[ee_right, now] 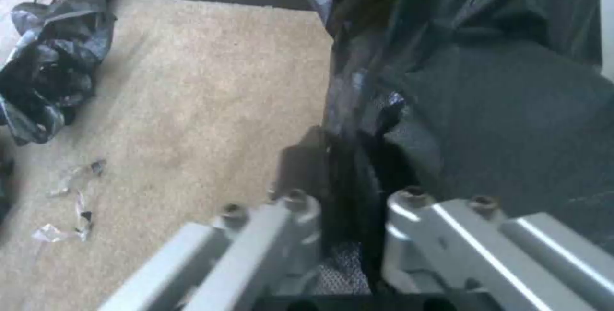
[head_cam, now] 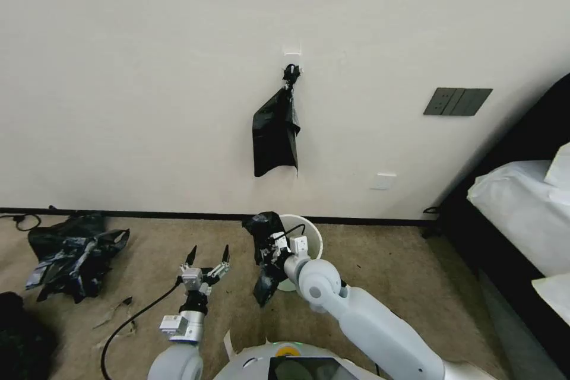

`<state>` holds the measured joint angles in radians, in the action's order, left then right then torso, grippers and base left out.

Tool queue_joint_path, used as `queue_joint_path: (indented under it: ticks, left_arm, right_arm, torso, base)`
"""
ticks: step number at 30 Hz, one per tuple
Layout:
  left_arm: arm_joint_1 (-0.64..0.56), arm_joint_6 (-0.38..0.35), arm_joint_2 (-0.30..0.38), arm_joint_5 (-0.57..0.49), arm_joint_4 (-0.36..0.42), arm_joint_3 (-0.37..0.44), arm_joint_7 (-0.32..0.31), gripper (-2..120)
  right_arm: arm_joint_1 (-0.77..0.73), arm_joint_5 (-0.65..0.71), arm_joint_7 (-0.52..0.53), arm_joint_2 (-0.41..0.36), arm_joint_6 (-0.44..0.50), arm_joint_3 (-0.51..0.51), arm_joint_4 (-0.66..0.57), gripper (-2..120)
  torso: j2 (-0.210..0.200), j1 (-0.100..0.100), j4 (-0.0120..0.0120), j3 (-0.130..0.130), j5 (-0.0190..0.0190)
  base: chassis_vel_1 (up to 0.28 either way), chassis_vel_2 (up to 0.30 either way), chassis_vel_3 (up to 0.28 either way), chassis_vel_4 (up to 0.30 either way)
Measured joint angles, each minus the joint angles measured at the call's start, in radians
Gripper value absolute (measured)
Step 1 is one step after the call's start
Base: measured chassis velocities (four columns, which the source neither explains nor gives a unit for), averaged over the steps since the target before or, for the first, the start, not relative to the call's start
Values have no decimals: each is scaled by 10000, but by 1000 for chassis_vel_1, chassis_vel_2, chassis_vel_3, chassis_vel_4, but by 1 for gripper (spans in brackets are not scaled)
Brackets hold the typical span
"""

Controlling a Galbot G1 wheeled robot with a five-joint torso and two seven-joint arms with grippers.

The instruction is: Place a trash bag onto the trash bin.

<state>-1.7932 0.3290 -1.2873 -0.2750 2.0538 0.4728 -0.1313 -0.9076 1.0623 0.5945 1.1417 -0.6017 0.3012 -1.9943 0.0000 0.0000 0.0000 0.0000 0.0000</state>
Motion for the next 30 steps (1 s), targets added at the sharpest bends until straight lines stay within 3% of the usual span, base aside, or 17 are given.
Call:
queue_joint_path:
  ticks: [3,10,21,30]
  left_arm:
    - [-32,-128,2,15,100,-166,-67,100]
    - [-16,-619,142,40,313,-587,-277,100]
    - [1110,-3001,961,-141,563,-1915,-1079,100]
    - [1668,-3700,987,-344,267,-2498,-1394,100]
  right_arm:
    - [-18,6,0,-104,0,-46,-174,0]
    - [-52,223,-5,-403,-99,-227,-595,0]
    - [-128,1031,47,-934,-206,-657,-1259,0]
    - [-127,1050,38,-856,-216,-567,-1192,0]
  torso:
    - [0,0,0,0,0]
    - [0,0,0,0,1]
    - [0,0,-1,-1,0]
    - [0,0,-1,0,0]
  base:
    - [0,0,0,0]
    - [0,0,0,0]
    - [0,0,0,0]
    - [0,0,0,0]
